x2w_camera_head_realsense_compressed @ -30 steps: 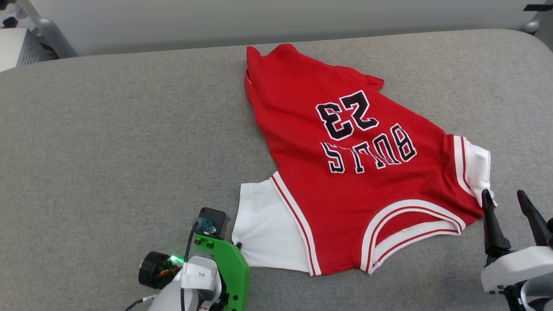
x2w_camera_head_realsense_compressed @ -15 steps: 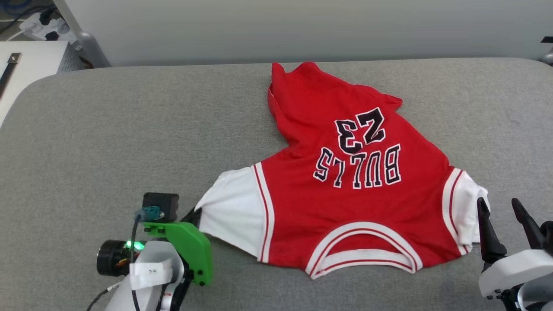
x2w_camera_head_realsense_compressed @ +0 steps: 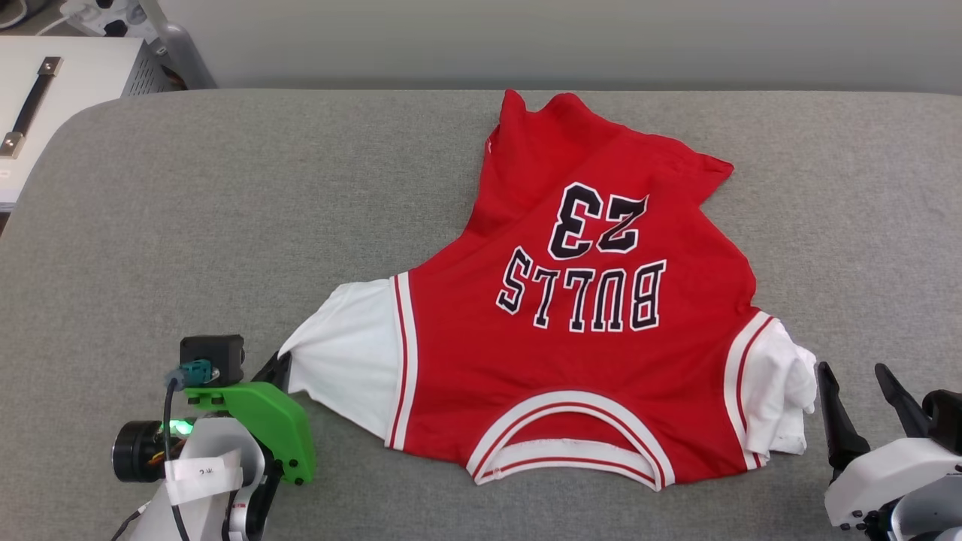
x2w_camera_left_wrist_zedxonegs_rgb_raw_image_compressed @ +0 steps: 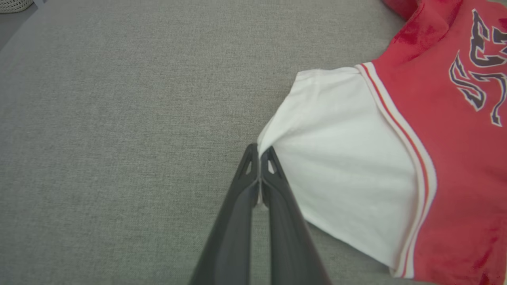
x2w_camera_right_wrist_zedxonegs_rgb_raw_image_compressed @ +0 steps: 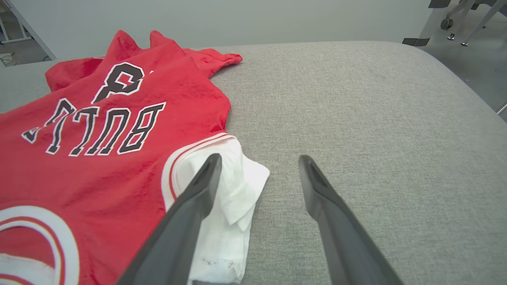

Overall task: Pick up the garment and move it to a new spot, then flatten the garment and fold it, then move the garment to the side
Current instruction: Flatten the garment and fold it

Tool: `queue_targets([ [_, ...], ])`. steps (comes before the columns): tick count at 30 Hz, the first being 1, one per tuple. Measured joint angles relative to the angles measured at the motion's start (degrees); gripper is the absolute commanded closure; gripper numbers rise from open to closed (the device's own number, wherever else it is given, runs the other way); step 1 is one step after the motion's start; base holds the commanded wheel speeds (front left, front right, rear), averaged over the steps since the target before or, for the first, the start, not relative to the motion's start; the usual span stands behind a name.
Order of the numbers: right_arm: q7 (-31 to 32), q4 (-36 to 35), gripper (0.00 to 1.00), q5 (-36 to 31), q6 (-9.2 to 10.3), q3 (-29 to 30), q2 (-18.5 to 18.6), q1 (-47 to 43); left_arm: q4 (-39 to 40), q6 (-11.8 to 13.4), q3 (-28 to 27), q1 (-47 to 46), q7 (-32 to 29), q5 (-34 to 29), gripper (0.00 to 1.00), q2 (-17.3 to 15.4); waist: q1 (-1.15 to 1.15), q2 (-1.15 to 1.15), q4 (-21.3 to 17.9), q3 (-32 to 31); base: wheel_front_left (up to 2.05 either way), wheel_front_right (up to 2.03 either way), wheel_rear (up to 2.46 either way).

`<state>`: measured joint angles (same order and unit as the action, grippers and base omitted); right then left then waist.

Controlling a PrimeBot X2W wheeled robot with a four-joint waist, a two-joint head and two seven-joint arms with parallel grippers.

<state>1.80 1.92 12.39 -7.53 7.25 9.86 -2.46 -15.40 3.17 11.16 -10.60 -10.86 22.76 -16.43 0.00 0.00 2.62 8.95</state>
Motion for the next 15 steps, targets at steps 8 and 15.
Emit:
queue_targets([
  [8,0.65,0.78,0.00,0.21,0.00,0.12,0.70,0.09,-5.77,-1.48,0.69,-1.84,7.04,-0.33,0.00,0.18,0.00,0.00,0.48,-0.48,0.00,0.00,0.00],
  [15,8.55,-0.25,0.00,2.02,0.00,-1.19,4.28,-0.17,-3.15,-4.69,2.69,-2.36,20.48,-2.13,0.00,1.52,0.00,0.00,1.83,-1.93,0.00,0.00,0.00],
])
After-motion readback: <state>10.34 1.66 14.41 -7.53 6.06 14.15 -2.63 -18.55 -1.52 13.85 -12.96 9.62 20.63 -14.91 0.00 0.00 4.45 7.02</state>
